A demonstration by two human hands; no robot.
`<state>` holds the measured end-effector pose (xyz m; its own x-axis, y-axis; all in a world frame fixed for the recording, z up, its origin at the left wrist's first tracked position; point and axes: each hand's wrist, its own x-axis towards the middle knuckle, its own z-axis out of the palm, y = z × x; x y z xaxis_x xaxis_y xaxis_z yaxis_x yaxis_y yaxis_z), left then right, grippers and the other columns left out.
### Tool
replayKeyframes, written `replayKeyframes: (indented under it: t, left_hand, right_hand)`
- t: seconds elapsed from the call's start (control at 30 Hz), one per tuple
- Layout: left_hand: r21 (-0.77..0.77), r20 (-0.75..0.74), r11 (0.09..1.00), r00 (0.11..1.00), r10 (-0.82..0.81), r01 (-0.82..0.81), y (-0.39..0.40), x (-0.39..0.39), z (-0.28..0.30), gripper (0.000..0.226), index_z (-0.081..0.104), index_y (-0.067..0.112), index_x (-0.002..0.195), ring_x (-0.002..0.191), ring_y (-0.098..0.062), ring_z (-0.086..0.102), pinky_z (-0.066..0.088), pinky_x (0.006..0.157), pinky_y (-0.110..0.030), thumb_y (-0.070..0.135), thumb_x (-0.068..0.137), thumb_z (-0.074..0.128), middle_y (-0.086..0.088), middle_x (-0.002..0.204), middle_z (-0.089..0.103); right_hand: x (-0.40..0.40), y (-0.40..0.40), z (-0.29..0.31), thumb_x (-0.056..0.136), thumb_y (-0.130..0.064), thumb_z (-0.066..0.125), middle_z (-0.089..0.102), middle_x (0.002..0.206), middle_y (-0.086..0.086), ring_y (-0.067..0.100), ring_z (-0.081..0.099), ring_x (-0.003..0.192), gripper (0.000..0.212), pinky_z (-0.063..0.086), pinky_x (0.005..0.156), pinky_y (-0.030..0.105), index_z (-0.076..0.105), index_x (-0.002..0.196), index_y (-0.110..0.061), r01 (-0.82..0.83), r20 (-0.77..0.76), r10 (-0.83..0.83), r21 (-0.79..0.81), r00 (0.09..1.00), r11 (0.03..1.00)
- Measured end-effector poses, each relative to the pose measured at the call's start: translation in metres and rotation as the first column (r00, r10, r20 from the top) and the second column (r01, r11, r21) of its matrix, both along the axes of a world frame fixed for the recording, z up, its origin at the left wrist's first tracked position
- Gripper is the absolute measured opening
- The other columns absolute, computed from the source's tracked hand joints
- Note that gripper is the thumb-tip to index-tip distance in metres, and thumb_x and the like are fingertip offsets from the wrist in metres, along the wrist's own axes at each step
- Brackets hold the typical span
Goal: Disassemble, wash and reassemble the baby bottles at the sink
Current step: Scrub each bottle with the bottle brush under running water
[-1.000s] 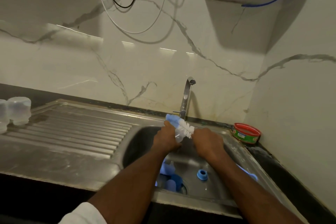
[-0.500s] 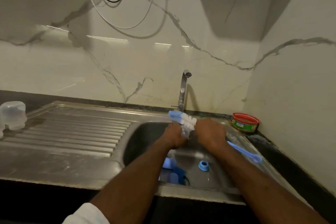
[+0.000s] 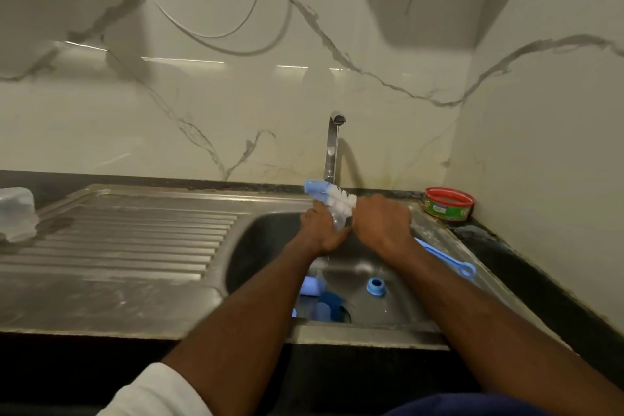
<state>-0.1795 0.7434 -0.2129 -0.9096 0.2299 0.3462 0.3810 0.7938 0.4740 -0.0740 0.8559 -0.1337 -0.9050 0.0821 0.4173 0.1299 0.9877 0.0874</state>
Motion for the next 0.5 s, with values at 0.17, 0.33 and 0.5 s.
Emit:
replayKeyframes:
  t: [0.17,0.33,0.5]
  left_hand:
    - [-0.025,0.01,0.994,0.995,0.103,-0.103,-0.016,-0.042,-0.023,0.055,0.056,0.023,0.129,0.112,-0.026,0.061,0.053,0.098,-0.047,0.055,0.084,0.061,-0.007,0.123,0.064]
    - [-0.066,-0.005,0.987,0.989,0.147,-0.147,-0.016,-0.012,-0.005,0.109,0.024,0.012,0.155,0.121,-0.029,0.061,0.051,0.102,-0.046,0.048,0.072,0.085,-0.012,0.136,0.059]
    - [-0.046,-0.017,0.978,0.979,0.204,-0.204,-0.008,-0.004,-0.001,0.086,0.031,0.011,0.151,0.122,-0.031,0.06,0.051,0.102,-0.043,0.034,0.084,0.08,-0.014,0.133,0.059]
  right_hand:
    - [0.01,-0.002,-0.001,0.096,-0.03,0.057,0.07,0.112,0.001,0.022,0.068,0.101,0.022,0.041,0.07,0.03,0.069,0.114,-0.022,-0.002,0.027,0.002,-0.007,1.0,1.0]
    - [0.002,-0.012,-0.003,0.097,-0.024,0.058,0.07,0.112,0.001,0.022,0.069,0.103,0.02,0.046,0.072,0.031,0.07,0.113,-0.022,0.005,0.013,-0.006,0.042,1.0,0.999]
    - [-0.003,-0.01,-0.002,0.097,-0.026,0.061,0.07,0.109,0.001,0.02,0.069,0.099,0.019,0.045,0.072,0.03,0.069,0.113,-0.02,0.035,0.04,-0.037,0.05,0.999,0.998]
